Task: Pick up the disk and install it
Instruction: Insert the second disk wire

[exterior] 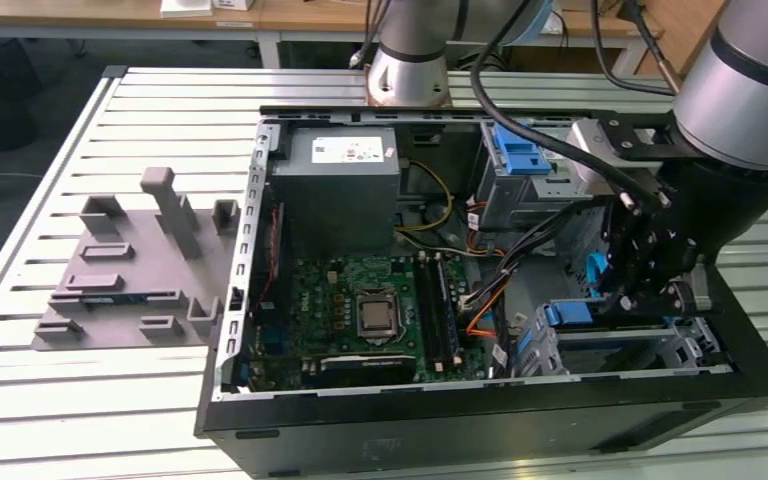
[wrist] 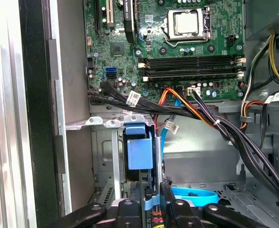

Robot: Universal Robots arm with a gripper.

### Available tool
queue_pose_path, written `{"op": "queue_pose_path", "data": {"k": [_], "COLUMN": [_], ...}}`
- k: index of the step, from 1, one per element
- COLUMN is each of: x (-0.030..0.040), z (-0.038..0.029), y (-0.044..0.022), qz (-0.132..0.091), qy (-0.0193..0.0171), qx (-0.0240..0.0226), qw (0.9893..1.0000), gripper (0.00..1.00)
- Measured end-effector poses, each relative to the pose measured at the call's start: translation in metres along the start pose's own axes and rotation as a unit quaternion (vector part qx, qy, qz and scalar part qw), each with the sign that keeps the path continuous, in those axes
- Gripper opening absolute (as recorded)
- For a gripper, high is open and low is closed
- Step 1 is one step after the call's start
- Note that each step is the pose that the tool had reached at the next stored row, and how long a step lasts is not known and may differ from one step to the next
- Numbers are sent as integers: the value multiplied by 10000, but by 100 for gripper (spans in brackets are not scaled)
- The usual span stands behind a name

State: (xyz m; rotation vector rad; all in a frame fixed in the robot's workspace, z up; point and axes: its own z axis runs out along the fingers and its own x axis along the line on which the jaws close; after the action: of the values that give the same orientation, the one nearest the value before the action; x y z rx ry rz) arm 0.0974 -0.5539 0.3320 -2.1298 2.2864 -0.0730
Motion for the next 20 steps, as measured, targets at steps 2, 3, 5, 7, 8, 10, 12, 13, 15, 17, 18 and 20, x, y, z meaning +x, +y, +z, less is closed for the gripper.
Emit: {"op": "queue_pose_path", "data": {"k": [2,3,5,7,8,10,12,13,15,17,18,20], "x": [0,0,1,1,1,2,2,2,2,2,2,2], "z": [-13,-21,-42,-74,-91,-120,-139,-144,-145,-146,-147,-147], "y": [0,-1,-2,-3,-4,-5,-6,-6,-6,-7,-7,-7], "qz": [0,0,0,0,0,0,0,0,0,0,0,0], "qy": [-2,-3,-3,-4,-4,-3,-3,-4,-5,-4,-4,-4], "qx": [0,0,0,-1,-1,-1,-2,-2,-2,-2,-2,-2], "qw": [10000,10000,10000,10000,10000,10000,10000,10000,10000,10000,10000,10000], "gripper": [31,31,31,31,31,31,31,31,23,17,11,11]}}
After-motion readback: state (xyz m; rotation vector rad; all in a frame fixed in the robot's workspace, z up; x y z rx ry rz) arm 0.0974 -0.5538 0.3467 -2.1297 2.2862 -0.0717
